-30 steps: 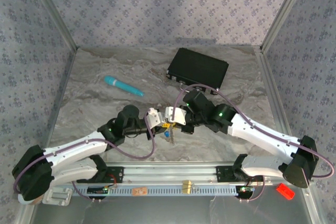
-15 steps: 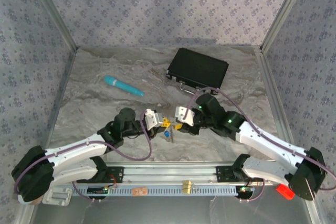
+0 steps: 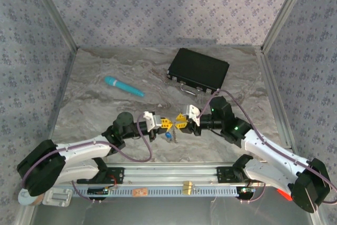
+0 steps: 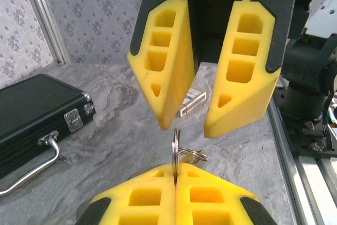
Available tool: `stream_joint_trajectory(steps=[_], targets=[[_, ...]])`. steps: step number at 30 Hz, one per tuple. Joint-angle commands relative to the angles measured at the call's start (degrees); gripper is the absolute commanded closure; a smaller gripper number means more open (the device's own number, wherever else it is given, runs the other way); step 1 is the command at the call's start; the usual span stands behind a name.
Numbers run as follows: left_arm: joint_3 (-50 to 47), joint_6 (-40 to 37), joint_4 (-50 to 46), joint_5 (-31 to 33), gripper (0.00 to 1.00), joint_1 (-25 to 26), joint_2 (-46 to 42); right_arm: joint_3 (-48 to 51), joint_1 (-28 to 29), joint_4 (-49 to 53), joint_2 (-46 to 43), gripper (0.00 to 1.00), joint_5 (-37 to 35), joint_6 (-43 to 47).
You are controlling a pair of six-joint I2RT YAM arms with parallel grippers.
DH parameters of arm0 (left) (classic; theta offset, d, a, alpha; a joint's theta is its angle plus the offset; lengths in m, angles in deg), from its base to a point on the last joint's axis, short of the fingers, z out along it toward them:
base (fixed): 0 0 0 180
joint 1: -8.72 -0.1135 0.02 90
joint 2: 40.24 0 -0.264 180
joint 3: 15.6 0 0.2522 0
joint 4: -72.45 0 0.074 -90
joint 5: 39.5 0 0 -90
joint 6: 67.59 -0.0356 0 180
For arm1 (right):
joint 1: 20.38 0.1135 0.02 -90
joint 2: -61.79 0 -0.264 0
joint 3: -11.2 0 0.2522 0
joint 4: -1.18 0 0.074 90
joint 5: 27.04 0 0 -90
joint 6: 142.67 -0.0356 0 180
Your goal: Put the keys on the keyring
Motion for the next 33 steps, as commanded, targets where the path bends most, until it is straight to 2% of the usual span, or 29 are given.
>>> stream_joint_trajectory(steps=[1, 6, 13, 15, 19, 20, 24, 29, 33], targets=[[-0.58, 1.00, 5.94, -2.50, 1.00, -0.16, 0.10, 0.46, -0.30, -3.16, 0.68, 0.76, 2.06, -1.37], [-0.65, 1.38, 7.21, -3.00, 1.00, -0.09, 0.67, -0.02, -0.30, -3.65, 2.03, 0.82, 2.95, -1.77], [-0.82, 1.89, 7.29, -3.04, 1.00, -0.08, 0.73, -0.66, -0.30, -3.80, 2.72, 1.00, 3.42, -2.17], [-0.30, 1.87, 5.21, -2.17, 1.00, -0.15, 0.33, -1.40, -0.30, -2.27, 2.71, 1.00, 3.51, -1.52], [1.49, 0.89, -2.99, 1.79, 0.76, -0.10, -1.48, -3.74, -0.05, 3.03, 2.56, 1.00, 1.95, 0.80], [2.17, 0.41, -5.83, 2.51, 0.75, -0.16, -2.09, -4.75, 0.19, 5.64, 2.58, 1.00, 0.61, 2.06], [3.51, -1.56, -13.11, 3.48, 0.74, -0.04, -4.21, -9.35, 1.81, 16.46, 3.88, 1.00, -4.74, 7.08], [3.58, -1.23, -13.83, 2.74, 0.74, -0.02, -5.08, -14.70, 5.73, 25.04, 7.11, 1.00, -12.04, 11.61], [3.86, -0.65, -12.46, 1.03, 0.74, -0.03, -4.78, -17.51, 7.99, 27.60, 9.64, 1.00, -14.87, 13.40]])
